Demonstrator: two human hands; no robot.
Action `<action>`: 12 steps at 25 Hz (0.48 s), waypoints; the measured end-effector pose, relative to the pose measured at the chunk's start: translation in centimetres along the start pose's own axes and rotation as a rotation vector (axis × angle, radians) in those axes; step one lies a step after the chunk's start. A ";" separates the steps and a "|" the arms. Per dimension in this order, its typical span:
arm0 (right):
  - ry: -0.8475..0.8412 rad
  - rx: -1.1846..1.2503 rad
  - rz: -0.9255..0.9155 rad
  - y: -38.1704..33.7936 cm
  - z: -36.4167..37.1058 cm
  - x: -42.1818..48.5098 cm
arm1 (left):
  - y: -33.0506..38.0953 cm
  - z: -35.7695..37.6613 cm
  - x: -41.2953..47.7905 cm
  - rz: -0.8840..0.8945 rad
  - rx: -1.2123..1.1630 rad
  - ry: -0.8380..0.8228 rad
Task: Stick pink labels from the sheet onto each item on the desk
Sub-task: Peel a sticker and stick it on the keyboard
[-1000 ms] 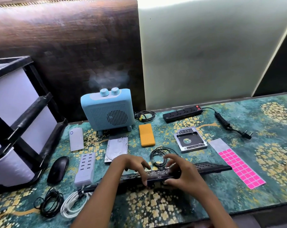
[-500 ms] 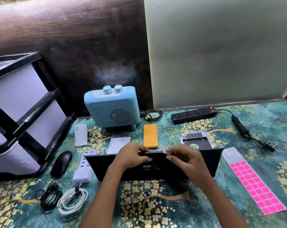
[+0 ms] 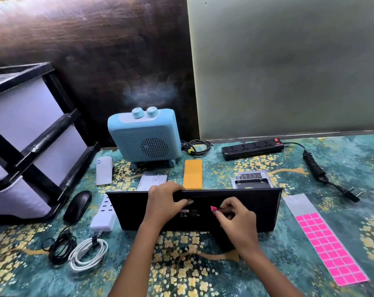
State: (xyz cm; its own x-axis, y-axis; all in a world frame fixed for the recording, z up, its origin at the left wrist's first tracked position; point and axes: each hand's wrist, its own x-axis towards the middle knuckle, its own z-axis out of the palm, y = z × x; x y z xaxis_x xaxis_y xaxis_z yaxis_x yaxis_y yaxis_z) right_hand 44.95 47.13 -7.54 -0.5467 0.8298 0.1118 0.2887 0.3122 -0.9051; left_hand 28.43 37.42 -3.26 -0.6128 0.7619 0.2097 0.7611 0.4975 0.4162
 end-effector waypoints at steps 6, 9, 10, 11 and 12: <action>0.073 -0.130 0.017 0.5 0.0 0.3 | -0.2 1.3 -0.8 0.018 -0.009 0.147; 0.100 -0.185 0.030 0.7 -0.2 0.4 | -0.2 1.5 -0.9 0.025 -0.021 0.171; 0.107 -0.222 -0.017 0.8 -0.2 0.4 | -0.2 1.5 -0.8 0.029 -0.019 0.181; 0.119 -0.279 -0.102 0.9 -0.3 0.3 | -0.2 1.5 -0.8 0.037 -0.013 0.190; 0.140 -0.340 -0.200 0.8 -0.4 0.1 | -0.2 1.5 -0.9 0.044 -0.005 0.197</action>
State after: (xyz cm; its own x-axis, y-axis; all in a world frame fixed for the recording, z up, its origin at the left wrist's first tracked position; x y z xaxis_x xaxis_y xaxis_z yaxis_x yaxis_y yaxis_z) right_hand 45.45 47.65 -8.13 -0.5130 0.7847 0.3480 0.4436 0.5894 -0.6752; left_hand 29.14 37.31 -4.86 -0.6089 0.6867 0.3972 0.7875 0.4626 0.4073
